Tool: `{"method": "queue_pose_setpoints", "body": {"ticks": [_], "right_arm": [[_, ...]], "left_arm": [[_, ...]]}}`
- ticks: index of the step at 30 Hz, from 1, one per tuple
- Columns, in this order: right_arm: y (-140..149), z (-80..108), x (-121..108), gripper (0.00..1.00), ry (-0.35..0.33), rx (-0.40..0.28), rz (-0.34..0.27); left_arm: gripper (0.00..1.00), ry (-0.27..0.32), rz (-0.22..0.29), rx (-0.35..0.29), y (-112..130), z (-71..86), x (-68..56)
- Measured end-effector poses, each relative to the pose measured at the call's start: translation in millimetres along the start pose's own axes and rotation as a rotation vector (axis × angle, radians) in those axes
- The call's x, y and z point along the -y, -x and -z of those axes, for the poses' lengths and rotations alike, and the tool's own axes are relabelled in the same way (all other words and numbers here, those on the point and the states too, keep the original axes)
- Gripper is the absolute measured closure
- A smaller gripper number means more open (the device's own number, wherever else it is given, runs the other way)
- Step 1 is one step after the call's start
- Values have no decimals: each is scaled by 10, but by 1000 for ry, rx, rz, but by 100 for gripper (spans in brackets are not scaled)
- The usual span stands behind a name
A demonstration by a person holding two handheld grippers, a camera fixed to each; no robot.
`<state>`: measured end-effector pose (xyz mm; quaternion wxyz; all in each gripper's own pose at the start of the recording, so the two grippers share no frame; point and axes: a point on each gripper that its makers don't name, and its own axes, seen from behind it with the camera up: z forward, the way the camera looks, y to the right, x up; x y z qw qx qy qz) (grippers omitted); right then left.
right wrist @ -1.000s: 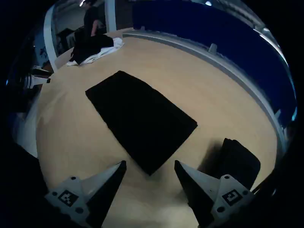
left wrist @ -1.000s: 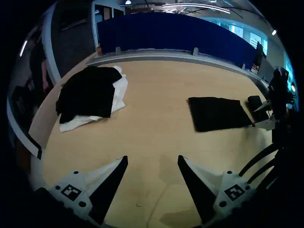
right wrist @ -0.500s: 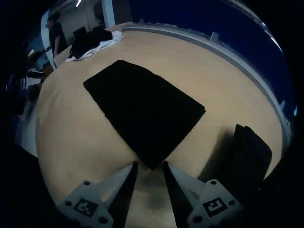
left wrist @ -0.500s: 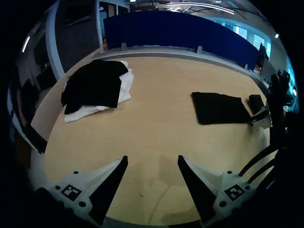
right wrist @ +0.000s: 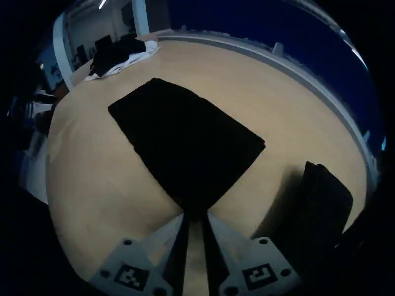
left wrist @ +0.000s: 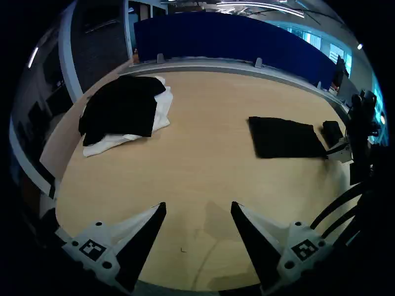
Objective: Fold towel
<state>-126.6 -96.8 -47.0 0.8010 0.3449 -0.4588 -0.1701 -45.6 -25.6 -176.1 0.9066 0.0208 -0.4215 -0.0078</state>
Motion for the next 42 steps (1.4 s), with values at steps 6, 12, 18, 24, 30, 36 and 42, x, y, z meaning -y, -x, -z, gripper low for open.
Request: {"method": "queue_pose_setpoints", "body": {"ticks": [6,12,18,24,30,36,42], "right_arm": [[13,7,21,91,-5,4,2],[-24,26,12,92,-1,2,9],[-177,118,0,92,12,-22,30],[-531,282,-33,92,34,-76,68],[-1007,433,-25,92,48,-143,118],[-1351,540,5,92,51,-182,166],[-1402,539,1,92,52,-171,191]], "left_arm": [[3,2,0,0,1,7,-6],[3,1,2,1,11,-3,-3],[3,4,5,1,2,7,-4],[3,9,6,-12,-51,6,-13],[2,15,6,-23,-92,4,-8],[3,21,5,-29,-117,24,-16],[3,26,5,-33,-128,59,-23]]}}
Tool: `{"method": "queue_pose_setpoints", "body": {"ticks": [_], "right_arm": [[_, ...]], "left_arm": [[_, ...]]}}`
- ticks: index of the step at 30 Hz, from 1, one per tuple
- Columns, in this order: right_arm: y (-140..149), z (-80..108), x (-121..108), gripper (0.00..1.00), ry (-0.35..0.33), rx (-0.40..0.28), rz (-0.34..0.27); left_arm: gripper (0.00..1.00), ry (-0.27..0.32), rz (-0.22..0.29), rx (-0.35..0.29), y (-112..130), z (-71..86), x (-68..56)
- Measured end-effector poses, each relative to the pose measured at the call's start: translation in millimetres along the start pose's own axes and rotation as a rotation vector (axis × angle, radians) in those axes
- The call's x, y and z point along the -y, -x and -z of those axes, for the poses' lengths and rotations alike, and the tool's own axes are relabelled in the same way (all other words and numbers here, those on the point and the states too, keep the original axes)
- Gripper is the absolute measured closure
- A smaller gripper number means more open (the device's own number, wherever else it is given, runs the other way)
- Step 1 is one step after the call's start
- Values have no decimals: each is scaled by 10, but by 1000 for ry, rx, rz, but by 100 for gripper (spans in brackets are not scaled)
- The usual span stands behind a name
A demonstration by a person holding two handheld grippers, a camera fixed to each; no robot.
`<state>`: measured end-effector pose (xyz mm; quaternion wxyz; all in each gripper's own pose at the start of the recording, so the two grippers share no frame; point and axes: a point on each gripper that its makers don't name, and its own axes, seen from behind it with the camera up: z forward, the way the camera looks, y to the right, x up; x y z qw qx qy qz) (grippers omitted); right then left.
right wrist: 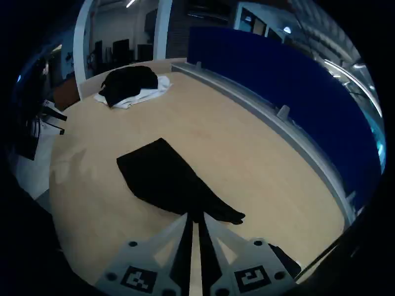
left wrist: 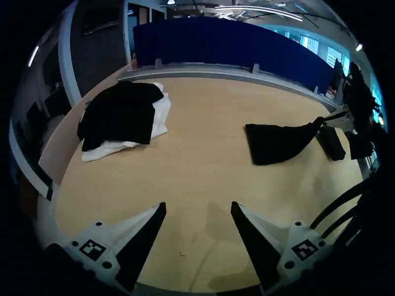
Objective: Fold towel
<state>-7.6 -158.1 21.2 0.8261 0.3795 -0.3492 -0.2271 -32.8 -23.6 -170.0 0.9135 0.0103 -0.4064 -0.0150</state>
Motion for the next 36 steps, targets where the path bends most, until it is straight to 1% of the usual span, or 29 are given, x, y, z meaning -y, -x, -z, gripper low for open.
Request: {"method": "queue_pose_setpoints", "body": {"ticks": [5,8,14,23,26,29,32,35,36], "right_arm": [[-65,-45,22,93,-14,7,18],[-130,-85,49,92,-27,14,46],[-294,-201,161,93,-65,24,115],[-494,-399,410,93,-132,45,222],[-542,-478,533,92,-160,56,264],[-584,-599,705,93,-190,62,307],[-605,-790,943,93,-229,63,331],[-568,-1038,1216,93,-276,71,325],[-539,-1122,1290,93,-287,77,314]], "left_arm": [[2,2,1,-2,0,21,14],[2,0,4,-6,-1,30,26],[2,2,16,-11,-5,39,31],[2,5,28,-17,24,75,35],[3,3,31,-18,44,79,48],[2,0,34,-17,72,76,60],[3,-7,41,-17,102,75,72],[3,-11,54,-18,124,75,63],[3,-12,59,-18,130,77,59]]}}
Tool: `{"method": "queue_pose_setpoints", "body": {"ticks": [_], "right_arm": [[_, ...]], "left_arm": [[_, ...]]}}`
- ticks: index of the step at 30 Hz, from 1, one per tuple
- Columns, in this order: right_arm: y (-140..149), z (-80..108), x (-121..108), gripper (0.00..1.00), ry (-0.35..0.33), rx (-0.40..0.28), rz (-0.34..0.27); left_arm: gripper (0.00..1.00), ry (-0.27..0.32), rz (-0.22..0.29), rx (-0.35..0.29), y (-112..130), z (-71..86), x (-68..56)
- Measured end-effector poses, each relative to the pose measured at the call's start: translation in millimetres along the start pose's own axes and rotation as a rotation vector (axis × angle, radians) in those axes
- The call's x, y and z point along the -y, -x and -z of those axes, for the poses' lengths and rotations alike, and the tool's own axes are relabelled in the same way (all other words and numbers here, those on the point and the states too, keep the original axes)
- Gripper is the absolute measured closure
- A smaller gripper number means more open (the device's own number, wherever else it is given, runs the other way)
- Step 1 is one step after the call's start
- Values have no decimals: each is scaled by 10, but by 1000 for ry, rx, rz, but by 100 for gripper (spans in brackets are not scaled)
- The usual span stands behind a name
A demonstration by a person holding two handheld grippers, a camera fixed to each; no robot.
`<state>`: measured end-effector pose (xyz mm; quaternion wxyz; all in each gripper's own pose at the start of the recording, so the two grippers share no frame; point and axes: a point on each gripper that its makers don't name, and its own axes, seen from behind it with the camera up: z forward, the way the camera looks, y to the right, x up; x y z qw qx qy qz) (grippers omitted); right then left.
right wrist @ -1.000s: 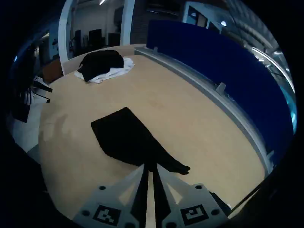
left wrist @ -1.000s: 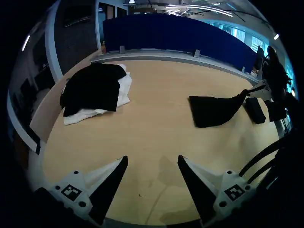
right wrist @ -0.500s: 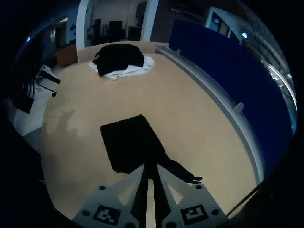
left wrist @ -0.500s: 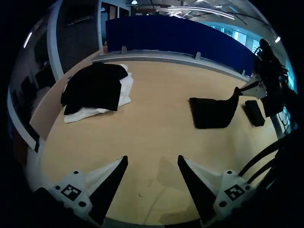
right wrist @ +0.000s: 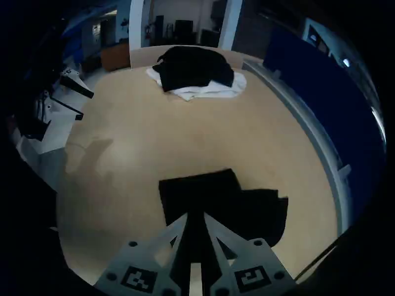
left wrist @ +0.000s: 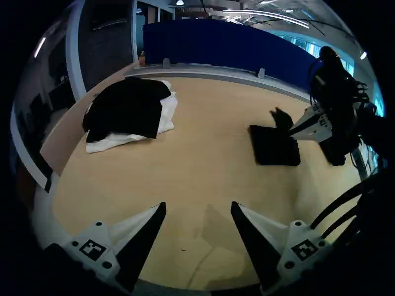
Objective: Fold towel
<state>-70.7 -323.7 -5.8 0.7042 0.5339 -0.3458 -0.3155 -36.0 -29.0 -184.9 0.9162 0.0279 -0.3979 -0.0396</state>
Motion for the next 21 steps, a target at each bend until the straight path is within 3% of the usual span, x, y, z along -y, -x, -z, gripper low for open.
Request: {"method": "queue_pose_setpoints", "body": {"ticks": [5,8,16,18,21], "right_arm": [[59,-424,243,93,-56,18,-76],[116,-493,296,92,-59,28,-90],[130,-469,279,92,-55,23,-91],[119,-454,260,87,-50,14,-94],[101,-422,223,62,-33,-5,-94]], "left_arm": [[3,3,24,-2,17,8,-30],[3,4,29,-3,13,9,-37],[3,0,28,0,19,1,-4],[3,-3,27,0,19,3,10],[3,-6,27,0,18,11,32]]}}
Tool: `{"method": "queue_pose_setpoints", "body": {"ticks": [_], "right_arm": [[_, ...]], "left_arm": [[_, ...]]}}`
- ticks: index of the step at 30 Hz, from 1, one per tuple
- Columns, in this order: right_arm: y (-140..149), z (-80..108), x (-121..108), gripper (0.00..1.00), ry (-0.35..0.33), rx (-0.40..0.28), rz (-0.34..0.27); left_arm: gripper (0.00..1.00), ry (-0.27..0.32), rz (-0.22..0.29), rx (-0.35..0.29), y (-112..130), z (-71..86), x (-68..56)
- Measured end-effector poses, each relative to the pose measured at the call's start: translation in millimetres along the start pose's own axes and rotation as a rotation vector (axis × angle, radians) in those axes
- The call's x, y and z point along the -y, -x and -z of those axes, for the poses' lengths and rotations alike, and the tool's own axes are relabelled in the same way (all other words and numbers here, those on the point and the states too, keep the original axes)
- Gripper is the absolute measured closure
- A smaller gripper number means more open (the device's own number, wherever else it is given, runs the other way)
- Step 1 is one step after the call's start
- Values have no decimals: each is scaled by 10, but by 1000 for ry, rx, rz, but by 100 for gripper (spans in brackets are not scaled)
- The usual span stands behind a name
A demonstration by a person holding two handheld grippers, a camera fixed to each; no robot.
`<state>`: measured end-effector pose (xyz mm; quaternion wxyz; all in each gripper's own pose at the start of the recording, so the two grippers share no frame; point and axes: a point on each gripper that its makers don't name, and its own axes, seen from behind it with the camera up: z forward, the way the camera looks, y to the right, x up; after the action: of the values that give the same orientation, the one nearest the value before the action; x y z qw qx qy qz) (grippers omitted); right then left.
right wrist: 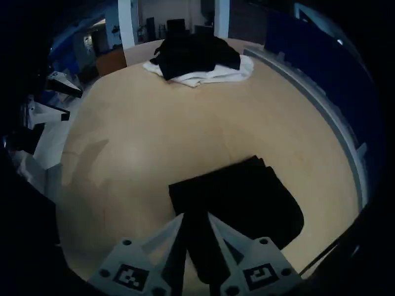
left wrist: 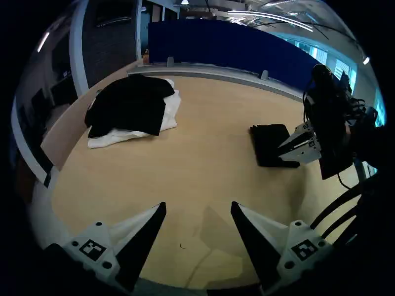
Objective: Fold towel
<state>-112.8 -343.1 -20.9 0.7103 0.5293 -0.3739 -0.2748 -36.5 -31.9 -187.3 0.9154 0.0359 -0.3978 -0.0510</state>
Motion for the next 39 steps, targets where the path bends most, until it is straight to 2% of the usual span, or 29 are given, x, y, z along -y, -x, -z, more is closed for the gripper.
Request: {"method": "queue_pose_setpoints", "body": {"ticks": [1,4,11,13,17,26,39], "right_arm": [[-8,12,-10,50,6,-10,1],[-23,45,-7,36,6,-26,-2],[-11,138,-35,24,28,-41,-15],[13,194,-50,23,41,-47,-25],[104,333,-105,15,78,-54,-55],[527,649,-266,15,175,-44,-157],[776,589,-170,15,198,-22,-226]], "left_arm": [[3,-1,0,0,0,2,7],[3,-1,-1,0,-3,2,16],[3,2,-13,2,6,-16,3],[2,3,-18,3,9,-23,0],[3,6,-24,4,1,-33,-11],[2,14,-40,3,-57,-35,-36],[2,24,-53,3,-81,-31,-95]]}}
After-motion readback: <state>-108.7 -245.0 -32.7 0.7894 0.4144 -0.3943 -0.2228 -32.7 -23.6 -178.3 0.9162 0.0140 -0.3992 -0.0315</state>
